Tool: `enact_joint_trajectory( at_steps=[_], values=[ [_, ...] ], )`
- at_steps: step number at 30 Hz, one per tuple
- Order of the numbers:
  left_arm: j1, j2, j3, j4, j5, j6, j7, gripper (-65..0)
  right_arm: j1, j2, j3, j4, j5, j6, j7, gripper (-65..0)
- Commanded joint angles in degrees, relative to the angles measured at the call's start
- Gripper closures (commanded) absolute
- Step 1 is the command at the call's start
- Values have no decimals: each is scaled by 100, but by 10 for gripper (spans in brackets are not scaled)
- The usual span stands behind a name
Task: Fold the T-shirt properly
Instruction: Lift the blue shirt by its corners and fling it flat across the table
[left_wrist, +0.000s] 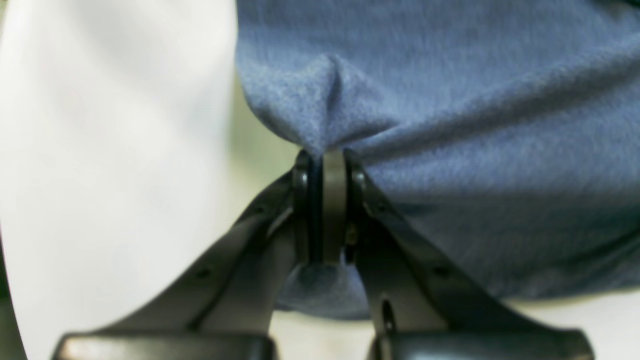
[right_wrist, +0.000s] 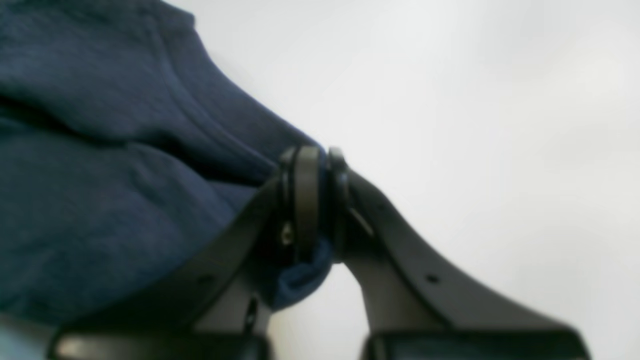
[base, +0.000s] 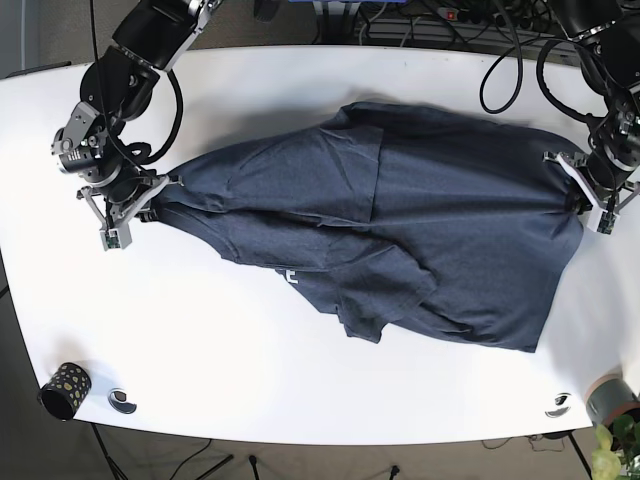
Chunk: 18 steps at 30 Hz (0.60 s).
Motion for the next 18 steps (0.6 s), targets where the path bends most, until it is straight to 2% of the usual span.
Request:
enact_joint_trajectory(
  at_steps=[1, 4, 6, 9, 13, 18],
  values=[
    [-369, -95, 274, 297, -106, 163, -148, -4, 363, 93, -1, 103, 91, 6, 172, 0],
    [-730, -95, 520, 367, -97, 286, -148, -4, 697, 93, -27, 85, 56, 6, 163, 0],
    [-1099, -112, 740, 350, -97, 330, -139, -4, 969, 119, -282, -82, 47, 6, 163, 0],
    [-1574, -121, 951, 297, -62, 339, -95, -4, 1356, 374, -537, -345, 38, 6, 163, 0],
    [-2470, -95, 1057, 16, 395, 330, 353, -4, 2059, 497, -634, -917, 38, 6, 163, 0],
    [-3534, -104, 1057, -521, 492, 321, 581, -4, 3044, 708, -642, -1603, 47, 6, 163, 0]
  ],
)
